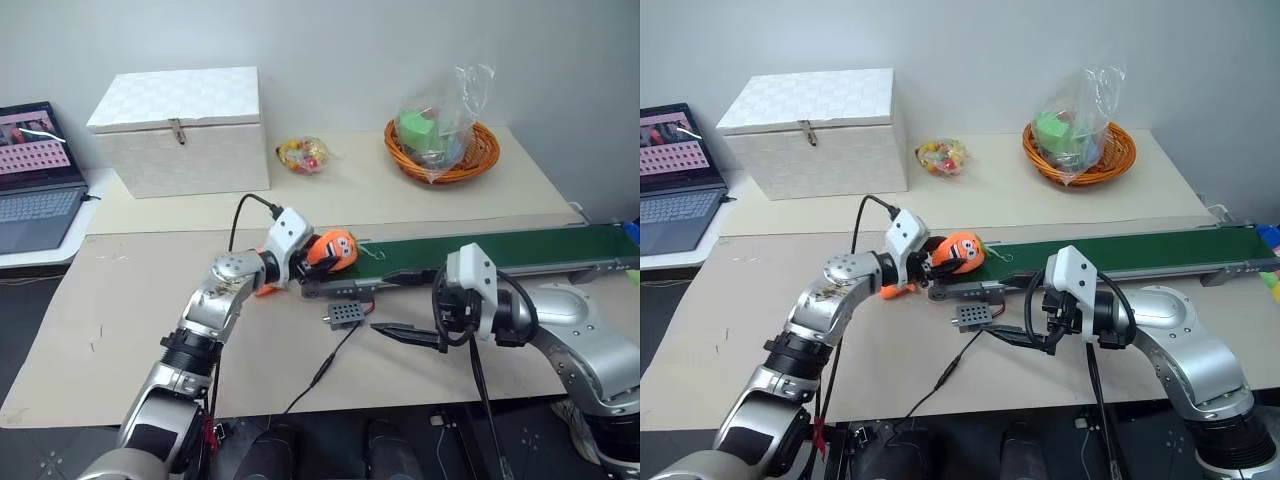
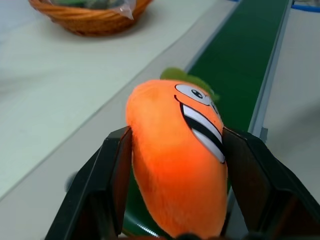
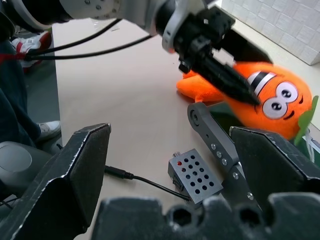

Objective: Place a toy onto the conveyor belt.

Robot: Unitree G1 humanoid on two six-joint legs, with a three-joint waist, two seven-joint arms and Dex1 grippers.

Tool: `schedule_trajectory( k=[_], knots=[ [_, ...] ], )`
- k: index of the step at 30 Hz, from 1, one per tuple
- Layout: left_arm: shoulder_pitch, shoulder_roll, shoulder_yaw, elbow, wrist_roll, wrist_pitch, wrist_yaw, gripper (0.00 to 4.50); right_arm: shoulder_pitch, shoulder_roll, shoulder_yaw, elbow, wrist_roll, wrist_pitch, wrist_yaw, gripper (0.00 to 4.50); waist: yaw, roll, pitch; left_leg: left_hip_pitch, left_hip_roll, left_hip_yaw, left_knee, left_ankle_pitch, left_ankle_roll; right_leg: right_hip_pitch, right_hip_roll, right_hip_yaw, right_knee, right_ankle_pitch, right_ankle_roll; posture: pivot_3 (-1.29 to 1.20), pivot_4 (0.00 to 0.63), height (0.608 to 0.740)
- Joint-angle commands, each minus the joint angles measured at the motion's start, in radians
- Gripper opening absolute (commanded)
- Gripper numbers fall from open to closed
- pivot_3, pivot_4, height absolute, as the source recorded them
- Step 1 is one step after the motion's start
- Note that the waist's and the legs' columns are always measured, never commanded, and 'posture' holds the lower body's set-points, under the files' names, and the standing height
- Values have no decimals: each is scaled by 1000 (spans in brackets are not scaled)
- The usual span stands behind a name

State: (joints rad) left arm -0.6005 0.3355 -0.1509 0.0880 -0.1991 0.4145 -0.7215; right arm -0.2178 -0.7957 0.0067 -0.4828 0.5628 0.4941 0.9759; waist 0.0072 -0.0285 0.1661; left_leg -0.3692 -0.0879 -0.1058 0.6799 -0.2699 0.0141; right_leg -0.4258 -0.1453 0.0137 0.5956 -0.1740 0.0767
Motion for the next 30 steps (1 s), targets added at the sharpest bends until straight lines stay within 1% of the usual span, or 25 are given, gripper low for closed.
schedule_trajectory(
  k=[1,4,10,15,23,30],
  knots=[
    [29,36,58,-134,-40,12,-5,2941,-5,-9,-35,-20,9,-3,0,4500,-1,0,0,0,0,0,0,0,0,0,0,0,0,0,0,0,150,740],
    [78,72,82,-209,-61,39,-10,2941,-10,-9,-33,-15,9,-2,3,4500,-3,0,0,0,0,0,0,0,0,0,0,0,0,0,0,0,150,740],
    [211,84,153,-382,-164,70,-9,2941,-11,-10,-35,-9,7,-4,5,4500,1,0,0,0,0,0,0,0,0,0,0,0,0,0,0,0,150,740],
    [299,100,173,-450,-188,84,12,2941,-2,-14,-42,-11,9,-1,7,4500,2,0,0,0,0,0,0,0,0,0,0,0,0,0,0,0,150,740],
    [346,123,194,-469,-228,94,7,2941,-5,-14,-37,-4,8,0,13,4500,2,0,0,1,0,0,0,0,0,1,0,0,0,0,0,0,150,740],
    [385,130,191,-450,-215,67,22,2941,-3,-13,-37,3,7,-3,22,4500,3,0,0,1,0,0,0,0,0,1,0,0,0,0,0,0,150,740]
  ],
)
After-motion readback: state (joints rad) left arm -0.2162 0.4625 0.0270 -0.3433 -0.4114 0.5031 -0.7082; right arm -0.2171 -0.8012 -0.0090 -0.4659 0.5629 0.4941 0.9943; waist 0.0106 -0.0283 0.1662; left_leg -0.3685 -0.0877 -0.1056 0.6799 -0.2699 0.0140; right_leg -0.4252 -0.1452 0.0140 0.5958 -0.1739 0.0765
